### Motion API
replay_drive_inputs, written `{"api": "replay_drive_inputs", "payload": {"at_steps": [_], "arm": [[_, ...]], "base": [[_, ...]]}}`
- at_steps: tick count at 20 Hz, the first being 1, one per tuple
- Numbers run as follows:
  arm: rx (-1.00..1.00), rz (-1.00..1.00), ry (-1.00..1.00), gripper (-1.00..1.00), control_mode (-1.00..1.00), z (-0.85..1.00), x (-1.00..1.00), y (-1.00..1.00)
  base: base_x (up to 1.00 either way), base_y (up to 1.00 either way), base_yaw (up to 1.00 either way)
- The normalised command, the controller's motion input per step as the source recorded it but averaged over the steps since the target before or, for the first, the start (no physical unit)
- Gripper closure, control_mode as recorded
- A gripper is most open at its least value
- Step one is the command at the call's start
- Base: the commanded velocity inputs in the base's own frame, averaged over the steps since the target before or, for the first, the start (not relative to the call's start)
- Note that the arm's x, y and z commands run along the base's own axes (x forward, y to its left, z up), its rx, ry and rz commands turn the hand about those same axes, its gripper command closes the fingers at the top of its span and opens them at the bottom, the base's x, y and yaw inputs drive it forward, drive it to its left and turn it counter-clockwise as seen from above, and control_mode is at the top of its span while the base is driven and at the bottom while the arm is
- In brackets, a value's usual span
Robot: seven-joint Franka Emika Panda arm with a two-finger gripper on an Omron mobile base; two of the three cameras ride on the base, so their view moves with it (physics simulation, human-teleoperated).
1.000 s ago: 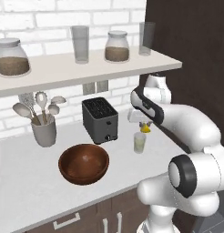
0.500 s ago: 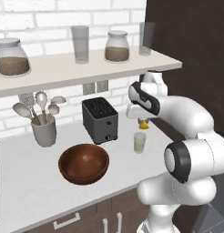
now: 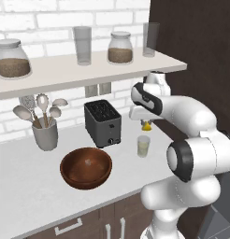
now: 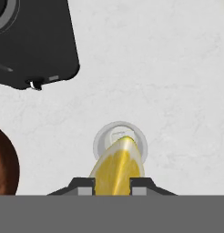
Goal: Grab a lemon wedge from the fridge and one ice cube from the ice bowl, and put them in the glass of lemonade.
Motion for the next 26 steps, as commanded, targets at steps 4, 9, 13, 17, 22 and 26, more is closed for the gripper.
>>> {"api": "replay_drive_inputs", "payload": {"at_steps": [4, 9, 13, 17, 22, 26], "arm": [[0.0, 0.0, -0.25, 1.0, -1.0, -0.04, 0.0, 0.0], [0.0, 0.0, -0.19, 1.0, -1.0, -0.01, -0.01, 0.0], [-0.01, 0.0, -0.02, 1.0, -1.0, -0.24, -0.04, 0.0], [0.0, 0.0, 0.0, 1.0, -1.0, -0.26, -0.11, 0.0], [0.0, 0.0, -0.02, 1.0, -1.0, -0.01, -0.26, 0.0], [0.0, 0.0, 0.0, 1.0, -1.0, 0.0, 0.02, 0.0]], "base": [[0.0, 0.0, 0.0], [0.0, 0.0, 0.0], [0.0, 0.0, 0.0], [0.0, 0.0, 0.0], [0.0, 0.0, 0.0], [0.0, 0.0, 0.0]]}}
